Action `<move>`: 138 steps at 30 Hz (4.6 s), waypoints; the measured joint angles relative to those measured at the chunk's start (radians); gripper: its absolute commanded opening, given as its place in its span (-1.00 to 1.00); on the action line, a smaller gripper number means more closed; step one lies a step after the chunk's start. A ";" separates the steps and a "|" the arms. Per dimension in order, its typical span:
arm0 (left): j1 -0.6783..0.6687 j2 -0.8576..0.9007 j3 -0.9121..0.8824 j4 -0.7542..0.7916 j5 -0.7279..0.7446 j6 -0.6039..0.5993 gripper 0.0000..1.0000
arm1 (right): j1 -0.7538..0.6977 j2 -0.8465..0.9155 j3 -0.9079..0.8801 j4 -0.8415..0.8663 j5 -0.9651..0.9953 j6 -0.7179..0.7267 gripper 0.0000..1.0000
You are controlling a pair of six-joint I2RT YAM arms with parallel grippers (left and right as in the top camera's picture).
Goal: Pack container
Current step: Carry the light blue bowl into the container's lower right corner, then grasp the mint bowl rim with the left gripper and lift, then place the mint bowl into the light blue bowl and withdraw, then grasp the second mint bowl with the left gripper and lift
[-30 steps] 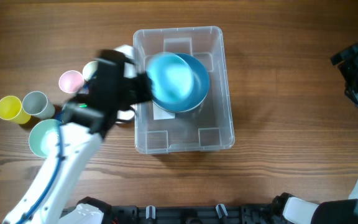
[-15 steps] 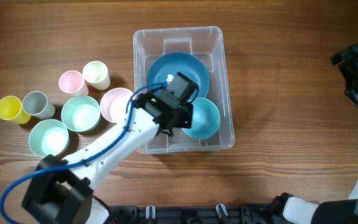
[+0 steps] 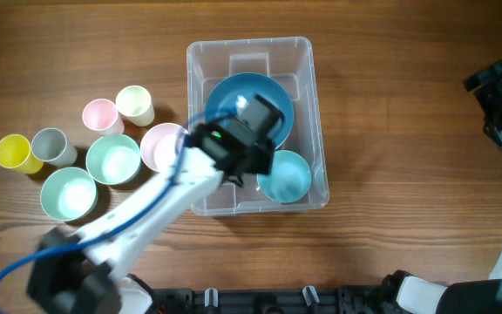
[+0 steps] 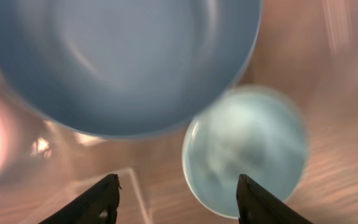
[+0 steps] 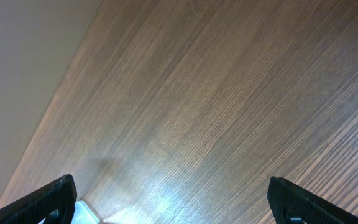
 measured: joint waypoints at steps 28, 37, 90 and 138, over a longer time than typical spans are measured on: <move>1.512 -0.142 -0.360 -0.027 0.064 -0.322 0.25 | 0.000 0.000 0.000 0.000 0.000 0.000 1.00; 1.512 -0.061 -0.437 0.094 0.143 -0.226 -0.51 | 0.000 0.000 0.000 0.000 0.000 0.000 1.00; -0.017 0.088 -0.092 0.064 0.129 -0.004 0.07 | 0.000 0.000 0.000 0.000 0.000 0.000 1.00; 1.089 0.055 -0.347 0.010 0.068 -0.176 -0.92 | 0.000 0.000 0.000 0.000 0.000 0.000 0.99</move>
